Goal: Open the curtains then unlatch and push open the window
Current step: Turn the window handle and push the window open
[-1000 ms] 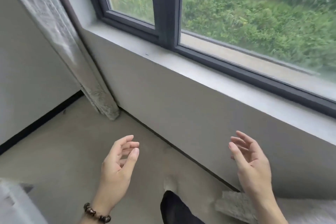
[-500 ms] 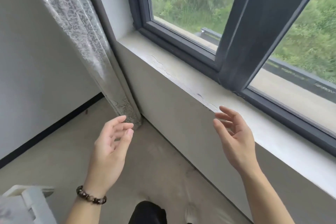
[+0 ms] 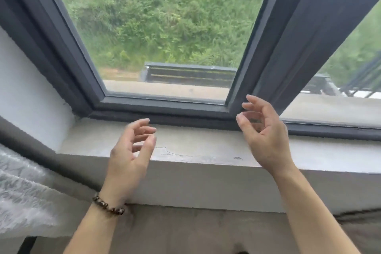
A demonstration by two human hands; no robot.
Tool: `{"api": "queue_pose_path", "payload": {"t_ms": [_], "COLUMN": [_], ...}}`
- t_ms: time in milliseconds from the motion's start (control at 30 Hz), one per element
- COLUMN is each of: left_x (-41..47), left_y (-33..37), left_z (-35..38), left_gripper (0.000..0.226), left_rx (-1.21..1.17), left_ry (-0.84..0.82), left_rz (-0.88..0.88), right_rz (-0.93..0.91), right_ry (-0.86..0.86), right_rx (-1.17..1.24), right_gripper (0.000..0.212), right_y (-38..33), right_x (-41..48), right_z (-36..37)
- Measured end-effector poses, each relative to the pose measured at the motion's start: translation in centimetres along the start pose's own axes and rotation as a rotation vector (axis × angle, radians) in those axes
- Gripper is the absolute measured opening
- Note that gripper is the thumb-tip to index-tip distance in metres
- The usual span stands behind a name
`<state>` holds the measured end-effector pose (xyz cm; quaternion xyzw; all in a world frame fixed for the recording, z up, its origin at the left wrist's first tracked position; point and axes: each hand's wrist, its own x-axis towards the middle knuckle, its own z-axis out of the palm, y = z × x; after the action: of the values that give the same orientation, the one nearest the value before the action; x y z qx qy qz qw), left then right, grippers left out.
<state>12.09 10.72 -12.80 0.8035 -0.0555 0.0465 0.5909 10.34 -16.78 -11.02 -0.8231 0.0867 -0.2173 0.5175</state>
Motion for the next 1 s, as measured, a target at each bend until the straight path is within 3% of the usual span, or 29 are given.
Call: {"api": "queue_pose_path", "payload": {"t_ms": [167, 300, 600, 700, 833, 1000], "left_x": [8.8, 12.8, 18.2, 18.6, 19.1, 20.0], "left_y": [6.9, 13.4, 20.0, 19.3, 20.7, 22.1], "left_z": [3.6, 7.8, 11.7, 11.3, 10.1, 9.9], "left_gripper": [0.033, 0.035, 0.038, 0.034, 0.017, 0.033], "left_rx": [0.006, 0.061, 0.409, 0.305, -0.144, -0.299], "left_ry": [-0.234, -0.234, 0.046, -0.014, -0.083, -0.093], "left_rz": [0.356, 0.647, 0.966, 0.948, 0.669, 0.556], "right_rz": [-0.155, -0.283, -0.679, -0.721, -0.690, -0.654], "right_ry": [0.314, 0.478, 0.332, 0.367, 0.350, 0.222], "right_rx": [-0.026, 0.011, -0.018, -0.025, 0.024, -0.018], "right_gripper": [0.043, 0.036, 0.025, 0.030, 0.019, 0.018], "right_y": [-5.4, -9.2, -15.7, -16.2, -16.0, -16.7], "right_x": [4.9, 8.8, 15.3, 15.8, 15.7, 15.9], "right_z": [-4.2, -8.0, -10.5, -9.8, -10.2, -12.0]}}
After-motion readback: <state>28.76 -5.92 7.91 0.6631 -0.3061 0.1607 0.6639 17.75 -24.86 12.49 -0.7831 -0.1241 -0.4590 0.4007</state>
